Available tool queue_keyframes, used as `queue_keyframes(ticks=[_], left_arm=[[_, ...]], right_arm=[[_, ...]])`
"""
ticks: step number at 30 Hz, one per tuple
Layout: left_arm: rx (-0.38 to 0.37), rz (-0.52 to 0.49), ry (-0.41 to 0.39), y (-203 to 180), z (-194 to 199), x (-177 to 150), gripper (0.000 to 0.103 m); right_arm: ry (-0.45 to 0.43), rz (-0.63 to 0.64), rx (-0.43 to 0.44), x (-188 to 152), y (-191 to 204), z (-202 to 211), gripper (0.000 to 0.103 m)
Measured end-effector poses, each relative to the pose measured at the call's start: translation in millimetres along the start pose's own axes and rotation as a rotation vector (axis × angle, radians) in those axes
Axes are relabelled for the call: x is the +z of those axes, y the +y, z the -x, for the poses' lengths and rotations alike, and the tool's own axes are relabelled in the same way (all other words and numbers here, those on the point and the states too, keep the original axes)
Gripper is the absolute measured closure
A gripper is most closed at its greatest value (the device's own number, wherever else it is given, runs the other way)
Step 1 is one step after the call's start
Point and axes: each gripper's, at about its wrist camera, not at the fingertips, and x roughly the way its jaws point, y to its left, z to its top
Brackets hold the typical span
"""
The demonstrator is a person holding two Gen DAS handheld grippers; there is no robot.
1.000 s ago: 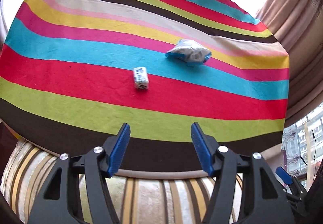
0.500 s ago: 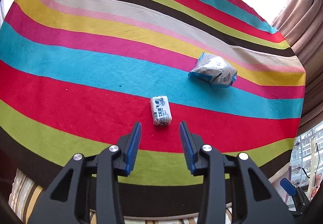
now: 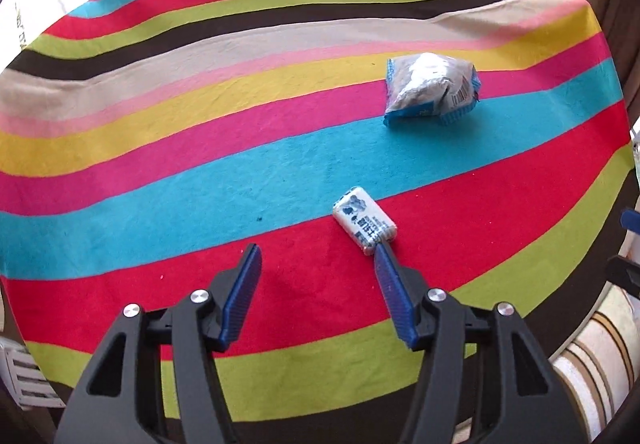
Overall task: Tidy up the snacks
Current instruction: 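Grasp the small white milk candy with the left tool while the right grasps the blue-edged clear packet, then carry the milk candy and blue-edged packet over the white box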
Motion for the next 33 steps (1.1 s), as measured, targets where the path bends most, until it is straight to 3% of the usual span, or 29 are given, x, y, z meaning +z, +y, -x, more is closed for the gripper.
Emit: queue_keyframes(ticks=[6,9,11,16,25,33], left_arm=[[-0.031,-0.121,-0.063,-8,-13,13,0.044],[-0.075,-0.136,-0.081,-7,-18,20,0.051],[-0.118,-0.116,-0.072,-4,-21,23,0.068],[-0.113,-0.098,-0.077,-3,-21,22,0.068],[-0.099,0.036,-0.085,11,-18,17,0.069],[-0.055,0.163,-0.115,34,-14,16,0.069]], right_arm=[[-0.002,-0.008,-0.001,16,6,-12,0.017],[-0.021,-0.031,-0.010,27,7,-17,0.017],[-0.044,-0.048,-0.017,34,6,-20,0.017],[-0.100,-0.087,-0.010,61,11,-26,0.016],[-0.119,-0.102,-0.032,116,47,-60,0.016],[-0.044,-0.098,-0.105,140,67,-110,0.016]])
